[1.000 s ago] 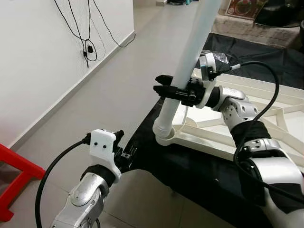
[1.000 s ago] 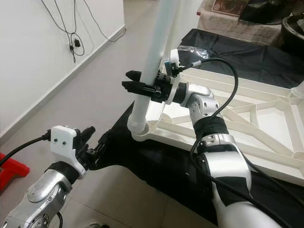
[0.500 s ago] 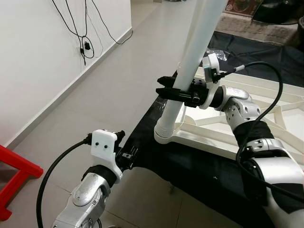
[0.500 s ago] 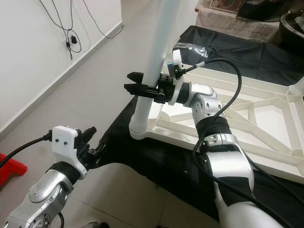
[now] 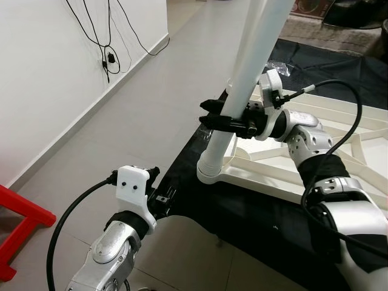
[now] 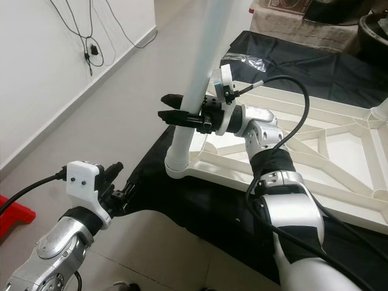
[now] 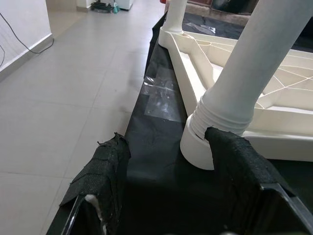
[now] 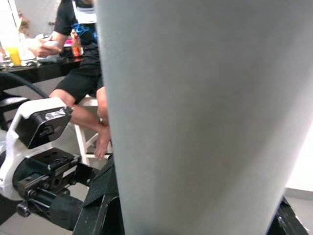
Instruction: Building children table
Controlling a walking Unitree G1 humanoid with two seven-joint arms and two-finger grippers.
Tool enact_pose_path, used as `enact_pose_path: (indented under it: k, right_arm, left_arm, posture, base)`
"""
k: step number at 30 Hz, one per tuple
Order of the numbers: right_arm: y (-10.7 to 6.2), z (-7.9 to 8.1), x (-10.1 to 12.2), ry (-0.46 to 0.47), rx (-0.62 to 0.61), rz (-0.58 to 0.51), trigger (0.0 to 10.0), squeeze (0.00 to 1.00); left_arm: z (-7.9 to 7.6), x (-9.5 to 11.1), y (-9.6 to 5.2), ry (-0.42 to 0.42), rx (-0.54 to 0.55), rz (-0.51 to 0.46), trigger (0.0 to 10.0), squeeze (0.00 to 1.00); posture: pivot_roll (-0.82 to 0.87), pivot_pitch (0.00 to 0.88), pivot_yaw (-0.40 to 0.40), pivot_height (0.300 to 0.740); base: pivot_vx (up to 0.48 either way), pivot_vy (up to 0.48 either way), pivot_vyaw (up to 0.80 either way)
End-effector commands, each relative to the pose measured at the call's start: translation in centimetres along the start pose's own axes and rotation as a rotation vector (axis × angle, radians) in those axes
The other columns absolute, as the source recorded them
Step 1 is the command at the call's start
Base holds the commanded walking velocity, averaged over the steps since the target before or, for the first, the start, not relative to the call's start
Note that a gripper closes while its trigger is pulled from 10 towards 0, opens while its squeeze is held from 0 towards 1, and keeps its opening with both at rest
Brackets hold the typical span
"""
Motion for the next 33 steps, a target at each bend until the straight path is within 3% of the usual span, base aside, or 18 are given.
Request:
enact_pose_path:
  k: [1, 8, 23, 28, 33]
  right_arm:
    - [0.4, 1.1, -2.5, 0.073, 0.065, 0.087, 10.0, 0.0]
    - [1.3, 2.0, -3.0, 0.058, 0.149, 0.127, 10.0, 0.0]
    - [1.9, 2.6, -3.1, -0.002, 0.197, 0.18, 10.0, 0.0]
    - [2.1, 2.2, -3.2, 0.013, 0.174, 0.202, 10.0, 0.0]
    - [2.5, 0.9, -3.2, 0.051, 0.059, 0.196, 10.0, 0.0]
  left_arm:
    - [-0.2, -0.1, -0.3, -0.005, -0.004, 0.009, 10.0, 0.0]
    - [-0.3, -0.2, -0.2, -0.007, -0.003, 0.009, 10.0, 0.0]
    - [-0.3, -0.1, 0.1, -0.003, -0.005, 0.002, 10.0, 0.0]
    - [-0.5, -0.2, 0.2, -0.009, -0.006, 0.001, 10.0, 0.0]
    - [-0.5, -0.2, 0.3, -0.009, -0.007, -0.005, 10.0, 0.0]
  posture:
    - [0.09, 0.219, -0.033, 0.74]
    - [0.1, 0.217, -0.041, 0.74]
    - [0.13, 0.194, -0.041, 0.74]
    - [0.13, 0.185, -0.042, 0.74]
    - [0.13, 0.174, -0.05, 0.74]
  base:
    - [0.0, 0.0, 0.0]
    - [0.0, 0.0, 0.0]
    - [0.0, 0.0, 0.0]
    - [0.0, 0.0, 0.0]
    - [0.0, 0.0, 0.0]
Point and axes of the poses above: a point about 5 cm out from each wrist's last joint towards the gripper, its own y axis pointing out of the wrist towards the gripper, its own x axis along the axis of the wrist's last joint, z = x × y, the point moved 4 cm from there along y, pointing out of the wrist towards the gripper, and after that the axes turned 2 degrees about -y, right-handed, at the moved point
